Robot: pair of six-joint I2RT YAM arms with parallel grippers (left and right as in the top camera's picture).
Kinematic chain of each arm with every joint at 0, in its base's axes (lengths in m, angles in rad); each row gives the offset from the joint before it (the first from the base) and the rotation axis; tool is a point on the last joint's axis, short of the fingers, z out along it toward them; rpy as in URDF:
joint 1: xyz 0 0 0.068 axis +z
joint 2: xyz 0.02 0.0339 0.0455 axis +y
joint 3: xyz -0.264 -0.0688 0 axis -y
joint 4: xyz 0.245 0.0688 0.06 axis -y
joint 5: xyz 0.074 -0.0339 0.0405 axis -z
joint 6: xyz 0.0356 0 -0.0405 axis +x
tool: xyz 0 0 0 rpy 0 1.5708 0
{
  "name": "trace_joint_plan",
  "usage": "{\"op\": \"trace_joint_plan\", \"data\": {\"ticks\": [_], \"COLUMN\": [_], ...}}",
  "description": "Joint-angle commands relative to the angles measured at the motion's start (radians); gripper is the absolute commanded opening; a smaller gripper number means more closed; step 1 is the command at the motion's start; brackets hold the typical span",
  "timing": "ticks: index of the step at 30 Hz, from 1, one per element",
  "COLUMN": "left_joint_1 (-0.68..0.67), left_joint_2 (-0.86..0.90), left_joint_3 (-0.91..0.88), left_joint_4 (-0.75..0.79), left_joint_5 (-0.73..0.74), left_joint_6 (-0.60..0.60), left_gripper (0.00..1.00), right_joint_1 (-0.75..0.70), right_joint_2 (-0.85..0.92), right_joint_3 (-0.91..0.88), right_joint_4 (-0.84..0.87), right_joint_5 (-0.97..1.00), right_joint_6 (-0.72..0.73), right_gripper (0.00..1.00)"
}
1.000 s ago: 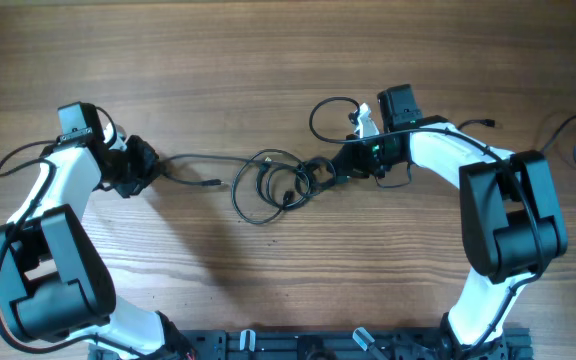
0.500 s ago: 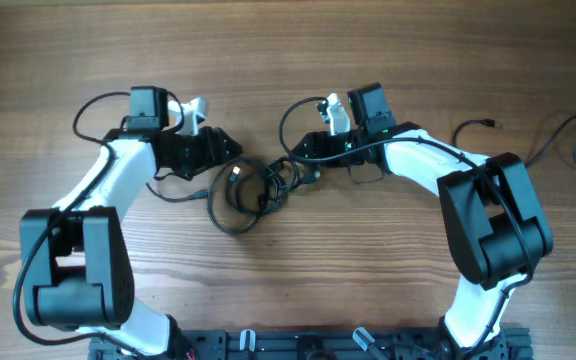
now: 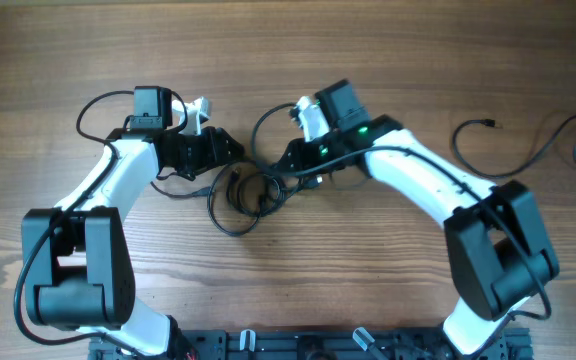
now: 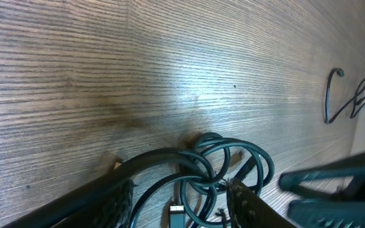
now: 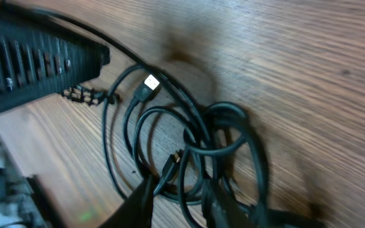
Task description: Untangle cables
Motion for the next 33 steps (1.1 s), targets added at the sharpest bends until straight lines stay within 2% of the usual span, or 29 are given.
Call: {"op": "trace_joint_plan", "data": {"ticks": [1,4,7,8,13,16,18,22,26,28,31,33], "left_joint_1": [-0.002,-0.002,-0.002,-0.002,-0.002,-0.002,-0.002,-0.002,-0.002,-0.002,-0.002,-0.002], "left_joint_2": [0.0,0.0,0.0,0.0,0.0,0.0,0.0,0.0,0.0,0.0,0.0,0.0], "left_joint_3": [-0.003,-0.003,-0.003,-0.003,-0.003,-0.003,-0.003,-0.003,-0.003,-0.003,-0.003,-0.003], "left_joint_4": [0.003,0.003,0.003,0.003,0.003,0.003,0.003,0.003,0.003,0.003,0.003,0.003], "left_joint_5": [0.004,-0.015,-0.014,-0.014,-0.014,-0.014,-0.014,-0.014,-0.014,-0.014,-0.014,-0.014], "left_joint_6": [-0.008,-0.029,-0.029,-0.029,-0.029,-0.029,-0.029,-0.029,-0.029,-0.029,-0.029,-0.029], "left_gripper": [0.5,0.5,0.49,0.5,0.5,0.5,0.5,0.5,0.5,0.5,0.49,0.49], "right_joint_1": [0.055,0.06,0.06,0.059,0.059,0.04,0.018,0.029,0.034,0.034,0.034,0.034], "right_joint_2": [0.008,0.056,0.126,0.145,0.168,0.168,0.168,0.168,0.168,0.168,0.168,0.168], "right_joint_3": [0.001,0.001,0.001,0.001,0.001,0.001,0.001,-0.009,-0.06,-0.068,-0.068,-0.068], "right_joint_4": [0.006,0.019,0.031,0.04,0.097,0.162,0.148,0.142,0.183,0.22,0.262,0.27], "right_joint_5": [0.233,0.262,0.262,0.261,0.26,0.071,0.003,0.132,0.158,0.163,0.18,0.163], "right_joint_6": [0.043,0.174,0.327,0.377,0.533,0.6,0.742,0.792,0.924,0.922,0.916,0.861], "right_gripper": [0.21,0.2,0.34,0.35,0.33,0.32,0.32,0.2,0.18,0.17,0.04,0.04]}}
